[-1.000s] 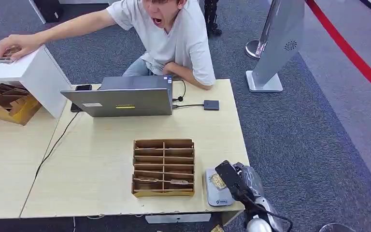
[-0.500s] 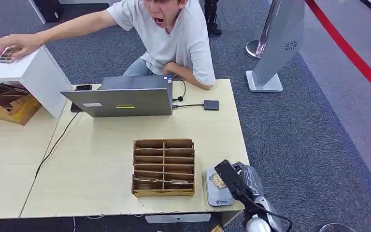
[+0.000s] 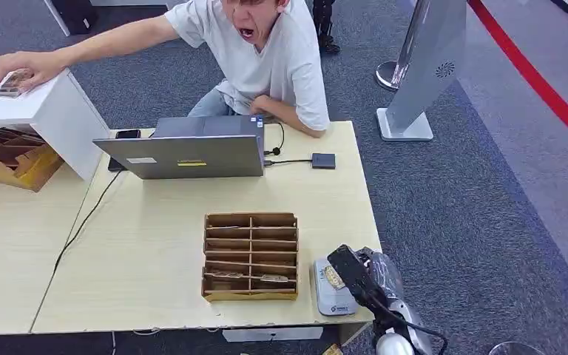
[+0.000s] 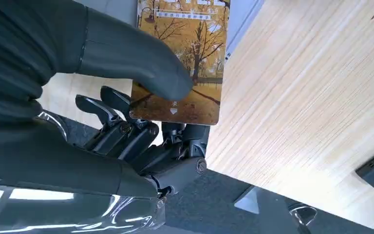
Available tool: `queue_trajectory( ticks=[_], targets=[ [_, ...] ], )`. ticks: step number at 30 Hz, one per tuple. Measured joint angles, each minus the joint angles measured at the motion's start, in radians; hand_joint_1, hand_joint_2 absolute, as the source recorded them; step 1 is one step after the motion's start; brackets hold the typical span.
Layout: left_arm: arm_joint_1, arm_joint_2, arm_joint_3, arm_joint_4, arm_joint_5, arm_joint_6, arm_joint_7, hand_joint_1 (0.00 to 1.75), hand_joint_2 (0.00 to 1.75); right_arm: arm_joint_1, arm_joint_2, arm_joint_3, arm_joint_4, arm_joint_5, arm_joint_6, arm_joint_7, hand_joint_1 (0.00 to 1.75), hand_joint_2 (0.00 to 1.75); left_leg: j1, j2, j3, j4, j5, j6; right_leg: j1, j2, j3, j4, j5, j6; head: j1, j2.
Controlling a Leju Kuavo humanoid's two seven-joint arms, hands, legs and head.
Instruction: Pass the card to the sensor for recognition and then transmit it.
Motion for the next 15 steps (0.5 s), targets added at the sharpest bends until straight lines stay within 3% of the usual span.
queue_trajectory(
  ticks=[15],
  targets=[
    [0.003,-0.001,0.005,0.0,-0.002,0.0,0.0,0.0,0.0,-0.001,0.013,-0.014,-0.003,0.045,-0.054,-0.019,1.75,1.75,0.0,0.0,0.0,0.0,0.0,0.0,0.0,0.0,0.0,0.0,0.0,0.0,0.0,0.0]
  ],
)
